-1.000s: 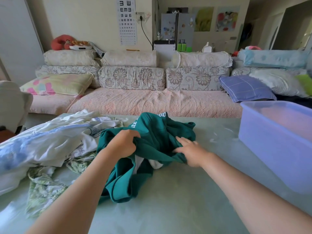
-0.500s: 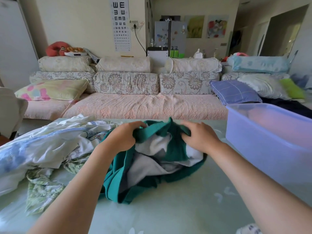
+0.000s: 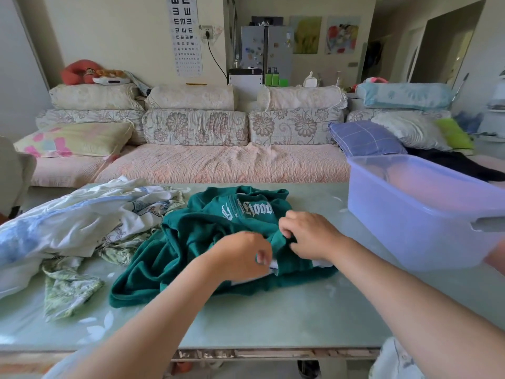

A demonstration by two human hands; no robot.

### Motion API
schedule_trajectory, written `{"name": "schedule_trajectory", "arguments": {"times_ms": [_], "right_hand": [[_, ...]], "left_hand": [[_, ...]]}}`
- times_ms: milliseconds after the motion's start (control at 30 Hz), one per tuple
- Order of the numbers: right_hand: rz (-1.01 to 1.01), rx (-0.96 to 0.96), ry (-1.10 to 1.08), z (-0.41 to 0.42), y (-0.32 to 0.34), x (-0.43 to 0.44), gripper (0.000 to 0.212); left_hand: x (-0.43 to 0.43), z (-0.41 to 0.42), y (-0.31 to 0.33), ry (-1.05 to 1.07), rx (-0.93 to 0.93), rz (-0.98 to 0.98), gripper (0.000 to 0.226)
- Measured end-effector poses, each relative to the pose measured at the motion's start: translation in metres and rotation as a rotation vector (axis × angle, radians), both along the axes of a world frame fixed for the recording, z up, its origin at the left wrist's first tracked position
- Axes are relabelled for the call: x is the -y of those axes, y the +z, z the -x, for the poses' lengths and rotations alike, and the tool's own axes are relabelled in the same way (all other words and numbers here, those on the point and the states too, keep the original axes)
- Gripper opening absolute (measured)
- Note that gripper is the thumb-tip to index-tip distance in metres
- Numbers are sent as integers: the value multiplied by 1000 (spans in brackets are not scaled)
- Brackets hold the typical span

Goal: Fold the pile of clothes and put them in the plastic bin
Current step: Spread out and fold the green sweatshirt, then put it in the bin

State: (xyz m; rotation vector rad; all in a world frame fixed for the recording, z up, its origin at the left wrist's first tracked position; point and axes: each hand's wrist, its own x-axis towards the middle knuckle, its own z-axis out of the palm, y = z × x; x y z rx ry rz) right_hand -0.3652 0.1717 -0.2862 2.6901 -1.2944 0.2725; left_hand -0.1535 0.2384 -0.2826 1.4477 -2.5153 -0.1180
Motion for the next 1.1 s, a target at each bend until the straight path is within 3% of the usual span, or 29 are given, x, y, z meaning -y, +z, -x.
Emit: {"name": "schedule_trajectory", "arguments": {"times_ms": [33, 167, 300, 433, 533, 600, 633, 733, 800, 867, 967, 1033, 1100], "right_hand": [[-4, 11, 34, -2, -3, -4, 24], [-102, -55, 76, -2, -19, -12, 20], [-128, -305, 3, 15, -40, -11, 76], [-111, -369, -104, 24, -48, -13, 93], [-93, -378, -158, 26, -50, -13, 94], [-130, -280, -136, 29, -47, -14, 89], [-161, -175, -113, 31, -44, -14, 83], [-252, 294, -53, 31, -32, -17, 58], [-209, 475, -102, 33, -27, -14, 49], [-173, 378, -215, 37, -25, -12, 54], [-402, 341, -308, 41, -30, -11, 70], [-513, 436, -296, 39, -31, -11, 75], [-499, 430, -277, 34, -29, -10, 69]], "left_hand": [[-2, 3, -9, 6, 74, -60, 23], [-1, 3, -35, 28, 455, 10, 46], [-1, 0, -42, 74, 564, -39, 26], [-1, 1, -42, 78, 531, -130, 32], [-7, -2, -8, 86, 186, -291, 23], [-12, -12, 18, 129, 26, -412, 18], [-13, -19, 24, 137, 54, -476, 18], [-21, -28, 22, 140, 428, -757, 24], [-21, -25, 10, 141, 392, -908, 20], [-14, -19, 5, 125, 178, -733, 19], [-2, -11, -1, 145, -65, -173, 18], [5, -7, -15, 143, -65, 4, 58], [10, -5, -26, 214, -32, -50, 97]]}}
